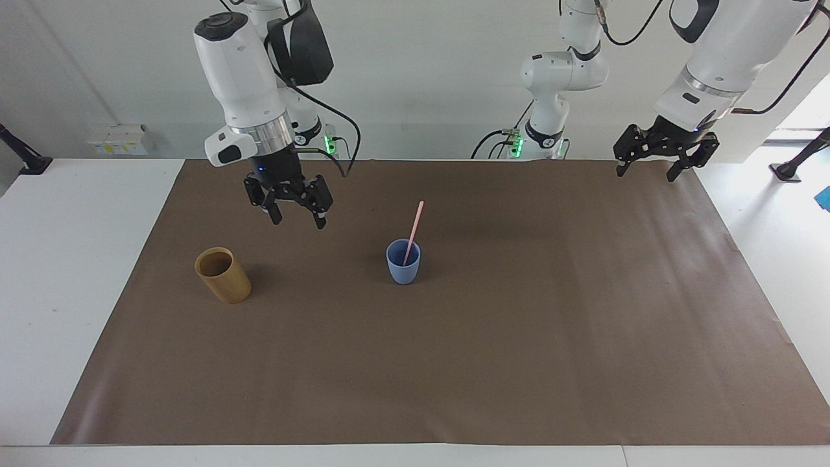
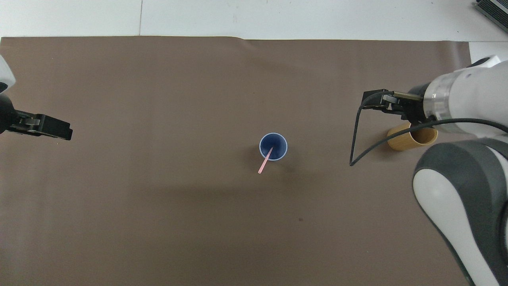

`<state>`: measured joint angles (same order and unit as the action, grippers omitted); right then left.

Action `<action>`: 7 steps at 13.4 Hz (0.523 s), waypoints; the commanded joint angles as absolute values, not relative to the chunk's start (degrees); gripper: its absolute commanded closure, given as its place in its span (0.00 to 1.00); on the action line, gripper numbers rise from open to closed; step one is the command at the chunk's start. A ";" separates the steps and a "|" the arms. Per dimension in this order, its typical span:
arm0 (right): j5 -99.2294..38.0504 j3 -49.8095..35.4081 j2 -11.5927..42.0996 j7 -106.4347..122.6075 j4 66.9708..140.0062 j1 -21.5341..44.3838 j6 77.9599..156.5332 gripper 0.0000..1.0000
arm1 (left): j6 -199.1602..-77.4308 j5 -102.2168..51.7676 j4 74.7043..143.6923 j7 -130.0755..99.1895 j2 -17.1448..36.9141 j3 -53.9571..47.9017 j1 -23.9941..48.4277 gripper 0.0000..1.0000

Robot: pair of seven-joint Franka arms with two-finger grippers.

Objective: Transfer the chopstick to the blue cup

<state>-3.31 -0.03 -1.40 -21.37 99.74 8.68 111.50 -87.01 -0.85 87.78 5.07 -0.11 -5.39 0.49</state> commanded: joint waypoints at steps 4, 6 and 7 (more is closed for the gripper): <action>2.89 -0.26 -1.32 -13.01 92.13 2.12 96.44 0.00 | -86.22 -0.70 87.89 5.54 -0.70 -5.80 -0.26 0.00; 2.64 -0.35 -0.97 -12.66 91.67 0.18 94.23 0.00 | -86.22 -0.70 87.89 5.54 -0.62 -5.80 -0.26 0.00; 2.72 -0.53 -0.27 -12.57 90.54 0.09 92.91 0.00 | -86.22 -0.70 87.89 5.54 -0.62 -5.80 -0.26 0.00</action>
<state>1.54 0.41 -2.58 -13.93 93.64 1.44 95.66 -87.01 -0.85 87.78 5.07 -0.11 -5.39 0.49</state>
